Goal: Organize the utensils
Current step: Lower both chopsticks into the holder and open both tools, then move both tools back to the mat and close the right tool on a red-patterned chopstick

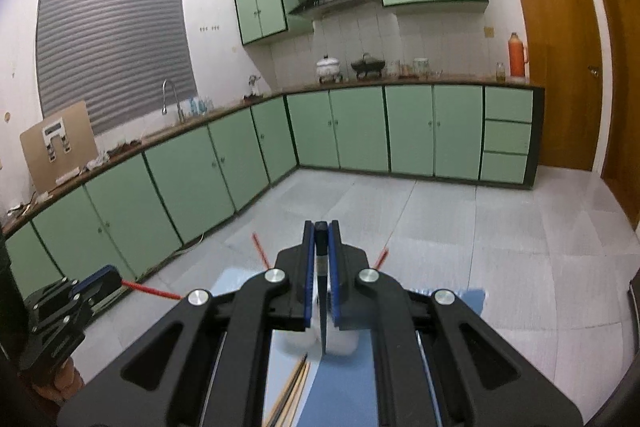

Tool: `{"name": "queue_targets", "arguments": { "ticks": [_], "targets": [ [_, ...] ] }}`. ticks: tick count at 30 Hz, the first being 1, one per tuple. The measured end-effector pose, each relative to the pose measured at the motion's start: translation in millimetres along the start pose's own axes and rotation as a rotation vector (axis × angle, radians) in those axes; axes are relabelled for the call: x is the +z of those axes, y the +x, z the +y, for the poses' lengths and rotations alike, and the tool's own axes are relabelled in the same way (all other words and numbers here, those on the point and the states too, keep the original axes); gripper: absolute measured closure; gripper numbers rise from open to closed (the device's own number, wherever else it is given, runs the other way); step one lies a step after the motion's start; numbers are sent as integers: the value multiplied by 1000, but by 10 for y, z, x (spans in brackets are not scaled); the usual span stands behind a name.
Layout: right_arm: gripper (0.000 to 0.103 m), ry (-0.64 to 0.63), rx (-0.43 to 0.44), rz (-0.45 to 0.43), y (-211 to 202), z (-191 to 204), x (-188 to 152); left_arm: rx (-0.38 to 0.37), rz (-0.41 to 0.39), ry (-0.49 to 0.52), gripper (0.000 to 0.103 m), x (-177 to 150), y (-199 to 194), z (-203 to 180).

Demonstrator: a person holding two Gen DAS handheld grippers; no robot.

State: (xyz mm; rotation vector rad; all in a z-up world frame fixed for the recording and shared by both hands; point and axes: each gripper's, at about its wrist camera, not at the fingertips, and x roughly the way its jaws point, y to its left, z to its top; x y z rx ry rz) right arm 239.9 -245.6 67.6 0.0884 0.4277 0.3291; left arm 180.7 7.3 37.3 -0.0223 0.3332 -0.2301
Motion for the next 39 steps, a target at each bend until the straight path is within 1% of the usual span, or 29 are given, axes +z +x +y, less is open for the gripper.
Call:
{"name": "queue_targets", "arguments": {
  "ticks": [3,7,10,14,17,19,22,23,25,27,28,29,30,32,36,39],
  "targets": [
    [97,-10,-37,-19,214,-42,117,4,9,14,98,89,162,-2],
    [97,-5,-47,-18,551,-134,136,13,58,25,98,93,478,12],
    [97,-12,-64,13,833,-181,41,20,93,22,98,54,722,34],
    [97,-8,-58,81,1107,-205,-195,25,140,6,98,-67,1042,57],
    [96,-19,-52,115,1187,-196,-341,27,164,-3,97,-197,1250,66],
    [94,-26,-50,120,1182,-173,-409,29,183,-16,97,-255,1344,85],
    [93,-36,-52,115,1110,-158,-446,28,184,-29,95,-292,1365,87],
    [93,-32,-50,108,1073,-172,-443,24,179,-29,92,-302,1332,77],
    [85,-20,-45,87,953,-193,-447,24,168,-28,85,-304,1258,93],
    [73,-13,-49,61,791,-208,-462,30,151,-29,73,-303,1146,95],
    [71,-11,-49,52,731,-210,-475,32,141,-29,70,-301,1087,95],
    [62,-8,-51,42,654,-213,-498,32,127,-31,64,-310,994,95],
    [51,-2,-58,27,538,-212,-544,34,120,-33,55,-318,938,90],
    [38,4,-66,3,378,-203,-621,42,106,-43,48,-382,768,102],
    [21,-34,-93,-36,30,-99,-963,48,105,-77,42,-558,545,144],
    [13,-59,-116,-38,-163,-6,-1269,56,114,-96,39,-770,387,155]
  ]
}}
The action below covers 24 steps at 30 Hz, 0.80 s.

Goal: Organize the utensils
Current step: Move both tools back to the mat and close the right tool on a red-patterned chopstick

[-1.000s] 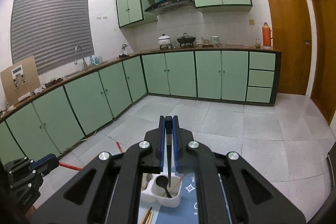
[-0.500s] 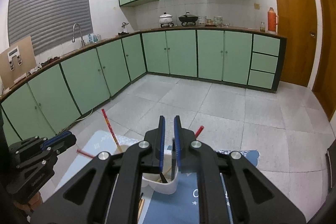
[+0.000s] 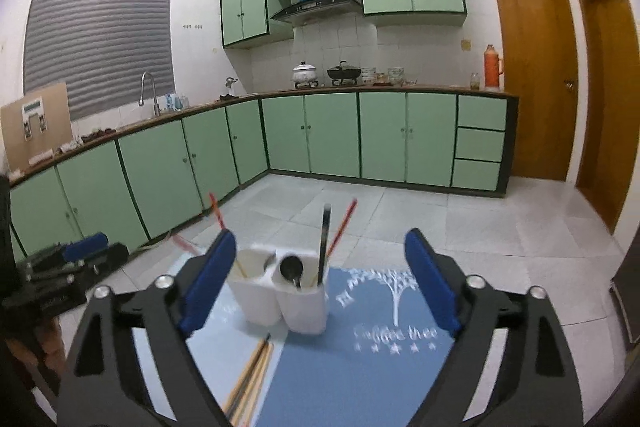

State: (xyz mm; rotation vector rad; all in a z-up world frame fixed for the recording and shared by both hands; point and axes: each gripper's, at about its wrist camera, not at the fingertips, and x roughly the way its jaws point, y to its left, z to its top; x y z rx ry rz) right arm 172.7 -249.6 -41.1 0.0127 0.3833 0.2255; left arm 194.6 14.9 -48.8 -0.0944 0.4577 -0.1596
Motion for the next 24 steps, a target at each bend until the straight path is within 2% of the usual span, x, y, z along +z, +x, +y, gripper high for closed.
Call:
{"name": "queue_targets", "arguments": {
  "ticks": [4,6,9,16,24],
  "targets": [
    [12,3,-11,25,-187,94,-381,11,11,13,33,-347,-133,8],
    [10,27,-17,41,-249,126,-567,23,20,25,27,-553,-190,4],
    [10,68,-20,75,-297,157,-840,30,44,25,24,-830,-252,31],
    [10,82,-62,166,-302,285,-1432,60,101,33,21,-1333,-296,81],
    [11,95,-55,253,-266,485,-1971,77,170,44,21,-1745,-304,112]
  ]
}}
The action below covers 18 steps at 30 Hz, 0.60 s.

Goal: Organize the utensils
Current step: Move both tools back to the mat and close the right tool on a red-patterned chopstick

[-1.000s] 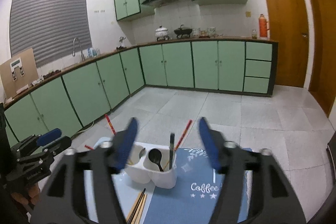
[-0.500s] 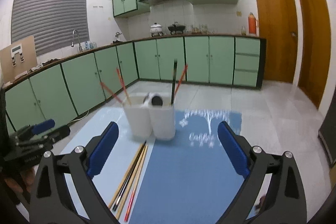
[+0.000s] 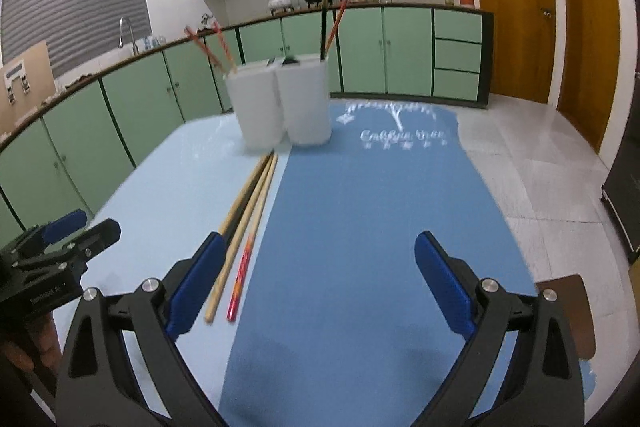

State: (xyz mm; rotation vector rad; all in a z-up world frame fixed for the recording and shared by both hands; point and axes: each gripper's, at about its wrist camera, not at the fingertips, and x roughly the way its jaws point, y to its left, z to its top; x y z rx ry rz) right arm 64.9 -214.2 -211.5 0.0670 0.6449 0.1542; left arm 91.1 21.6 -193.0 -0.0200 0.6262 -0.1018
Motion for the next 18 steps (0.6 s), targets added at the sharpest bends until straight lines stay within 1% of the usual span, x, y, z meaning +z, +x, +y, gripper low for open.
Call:
{"name": "queue_targets", "arguments": {
  "ticks": [2,4,5,6,10,12,16,18],
  "targets": [
    [11,-9,7,14,35,73,-86,5,10,-3,21,-61,13,24],
    [13,-26,5,24,67,135,-141,14,22,-4,21,-116,26,56],
    [19,-33,4,31,84,173,-171,17,26,-5,21,-135,25,72],
    [22,-36,4,40,106,184,-186,22,30,-7,21,-150,29,89],
    [29,-44,-4,70,187,264,-270,35,44,-17,21,-220,37,165],
    [34,-50,0,87,230,303,-304,40,49,-20,21,-239,41,192],
    [42,-66,-4,110,286,388,-323,41,54,-23,21,-270,51,218],
    [47,-69,-6,123,317,411,-326,36,54,-28,21,-275,59,225]
  ]
}}
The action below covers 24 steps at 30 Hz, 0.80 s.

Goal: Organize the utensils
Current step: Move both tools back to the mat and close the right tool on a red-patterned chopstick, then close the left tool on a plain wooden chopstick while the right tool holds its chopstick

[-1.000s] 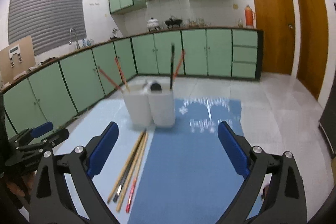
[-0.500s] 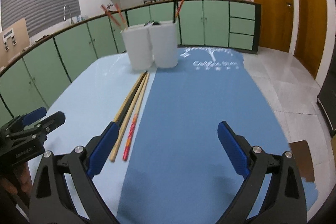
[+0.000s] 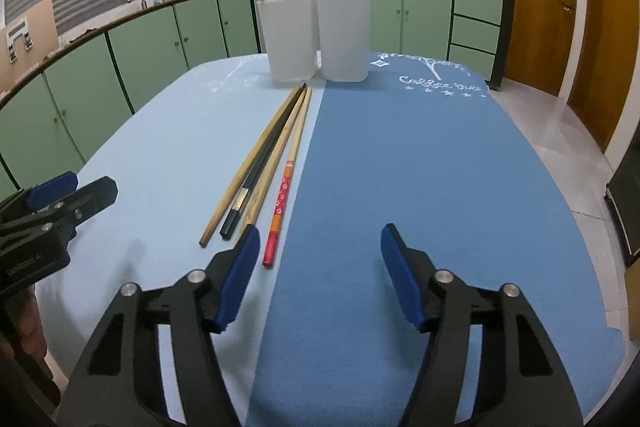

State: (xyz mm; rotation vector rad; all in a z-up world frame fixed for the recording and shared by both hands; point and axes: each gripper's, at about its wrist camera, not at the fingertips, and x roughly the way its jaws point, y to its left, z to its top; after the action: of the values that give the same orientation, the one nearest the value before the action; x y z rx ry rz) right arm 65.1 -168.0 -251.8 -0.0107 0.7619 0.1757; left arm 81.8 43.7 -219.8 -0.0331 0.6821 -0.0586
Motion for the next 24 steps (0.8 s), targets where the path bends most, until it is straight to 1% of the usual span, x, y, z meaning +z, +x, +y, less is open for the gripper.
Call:
{"name": "queue_targets", "arguments": {
  "ticks": [4,10,12,13,15,19,24],
  "targets": [
    [53,-20,1,19,49,65,-6,-7,2,-1,21,-2,12,-11],
    [69,-41,-2,36,112,143,-4,-12,3,-5,21,20,33,-41],
    [80,-58,-1,35,117,173,-14,-16,7,-2,21,25,46,-64],
    [83,-61,2,35,118,175,-13,-18,9,-1,21,33,55,-76],
    [98,-60,11,38,121,169,-11,-28,16,1,21,30,64,-105],
    [98,-34,26,43,106,93,5,-58,36,22,21,17,89,-230],
    [98,17,-1,41,61,-114,15,-95,67,42,21,-12,142,-425]
  ]
}}
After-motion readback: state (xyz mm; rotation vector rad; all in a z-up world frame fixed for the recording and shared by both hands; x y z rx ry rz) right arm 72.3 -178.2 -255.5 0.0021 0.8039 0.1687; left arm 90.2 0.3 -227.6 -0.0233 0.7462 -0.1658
